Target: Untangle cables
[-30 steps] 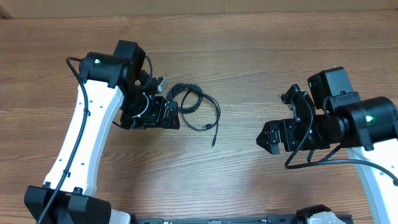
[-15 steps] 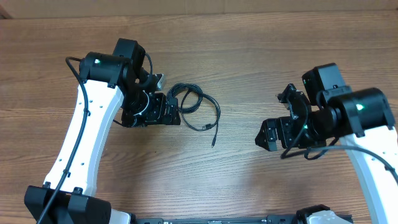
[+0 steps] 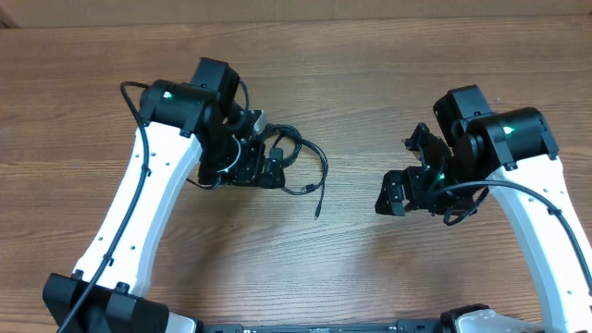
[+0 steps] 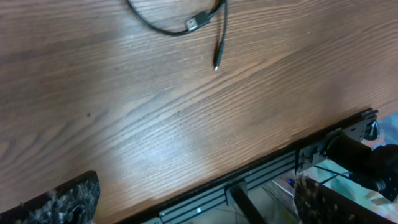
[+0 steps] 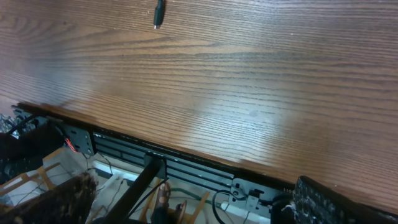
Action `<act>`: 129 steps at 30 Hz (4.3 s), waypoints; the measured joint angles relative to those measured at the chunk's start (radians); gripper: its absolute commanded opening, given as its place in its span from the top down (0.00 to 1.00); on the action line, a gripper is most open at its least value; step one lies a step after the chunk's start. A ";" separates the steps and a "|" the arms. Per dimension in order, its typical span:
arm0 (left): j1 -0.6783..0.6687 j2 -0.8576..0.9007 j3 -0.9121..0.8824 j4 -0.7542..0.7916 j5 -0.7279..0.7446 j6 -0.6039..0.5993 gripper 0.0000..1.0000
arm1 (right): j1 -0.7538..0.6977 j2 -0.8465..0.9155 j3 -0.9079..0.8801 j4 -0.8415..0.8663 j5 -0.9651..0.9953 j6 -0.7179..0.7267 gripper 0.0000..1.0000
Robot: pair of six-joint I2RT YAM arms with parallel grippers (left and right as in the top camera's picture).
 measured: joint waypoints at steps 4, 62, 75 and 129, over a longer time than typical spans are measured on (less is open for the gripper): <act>-0.026 0.000 0.000 0.027 0.000 -0.004 0.01 | 0.000 0.001 0.000 -0.001 0.000 0.004 0.00; -0.212 0.043 -0.036 0.212 0.003 -0.086 0.01 | 0.000 0.001 0.000 0.029 0.027 0.005 0.00; -0.212 0.186 -0.036 0.263 0.003 -0.086 0.00 | 0.000 0.001 0.000 0.057 0.045 0.005 0.00; -0.079 0.491 -0.051 0.547 -0.299 -0.134 0.61 | 0.155 0.253 -0.103 0.726 0.105 0.557 0.00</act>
